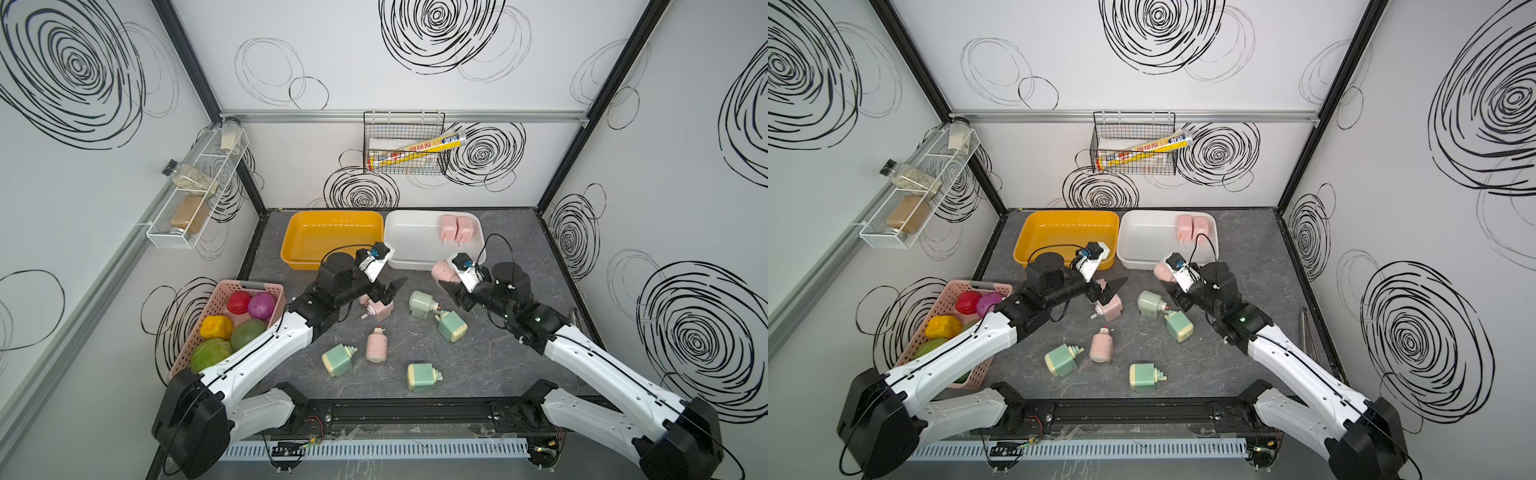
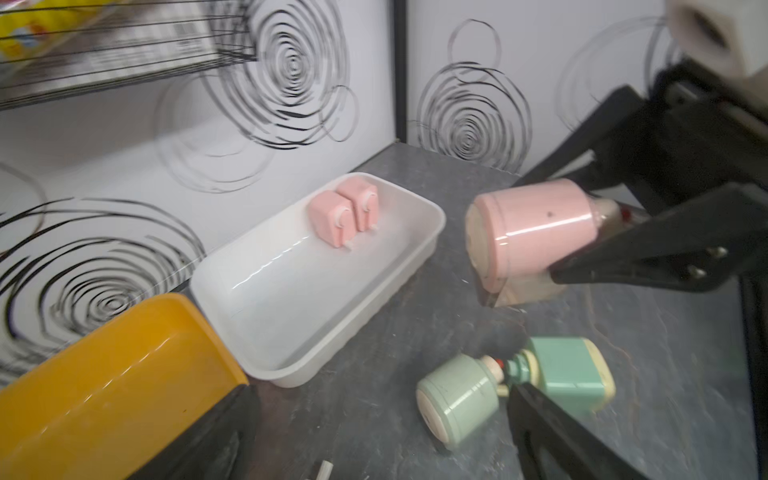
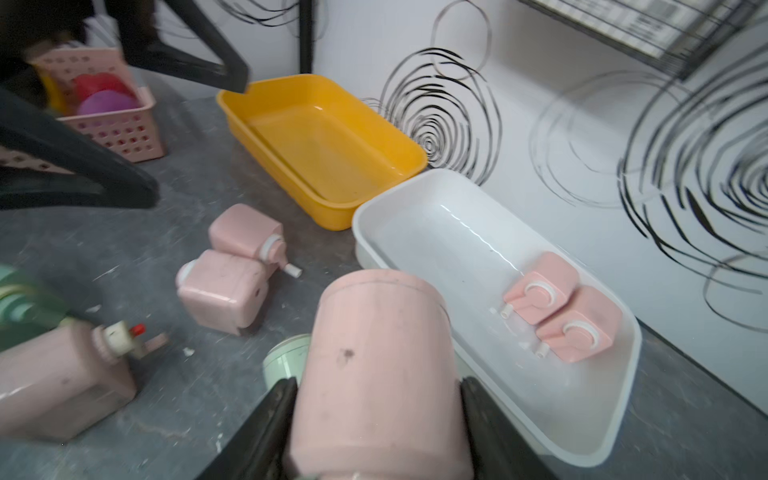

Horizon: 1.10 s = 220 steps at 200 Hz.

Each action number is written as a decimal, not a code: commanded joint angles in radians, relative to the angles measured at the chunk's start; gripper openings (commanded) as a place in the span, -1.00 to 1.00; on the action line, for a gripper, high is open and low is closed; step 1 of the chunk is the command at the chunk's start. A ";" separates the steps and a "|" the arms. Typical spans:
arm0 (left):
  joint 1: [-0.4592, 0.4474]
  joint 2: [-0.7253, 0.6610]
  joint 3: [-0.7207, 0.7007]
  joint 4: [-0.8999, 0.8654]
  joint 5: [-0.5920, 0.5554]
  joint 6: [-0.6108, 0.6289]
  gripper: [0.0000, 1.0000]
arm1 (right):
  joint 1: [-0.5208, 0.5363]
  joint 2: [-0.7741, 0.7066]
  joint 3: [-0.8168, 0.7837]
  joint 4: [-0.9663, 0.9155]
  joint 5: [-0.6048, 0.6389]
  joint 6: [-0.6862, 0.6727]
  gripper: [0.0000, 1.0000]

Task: Place the pencil sharpeners by color into the storage box
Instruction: Place the pencil sharpener in the storage box.

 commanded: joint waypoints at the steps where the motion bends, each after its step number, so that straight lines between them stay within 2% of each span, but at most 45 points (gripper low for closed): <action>1: 0.043 0.019 -0.010 0.119 -0.265 -0.278 0.98 | -0.074 0.103 0.050 0.179 0.103 0.246 -1.00; 67: 0.087 0.018 -0.086 0.115 -0.392 -0.432 0.98 | -0.103 0.436 0.187 0.454 0.209 0.324 -1.00; 87: 0.102 0.004 -0.093 0.091 -0.421 -0.465 0.98 | -0.101 0.543 0.266 0.476 0.232 0.319 -1.00; 179: 0.125 -0.004 -0.106 0.035 -0.358 -0.472 0.98 | -0.092 0.911 0.572 0.464 0.302 0.310 -1.00; 220: 0.122 0.003 -0.099 0.024 -0.296 -0.502 0.99 | -0.064 1.054 0.698 0.463 0.466 0.307 -1.00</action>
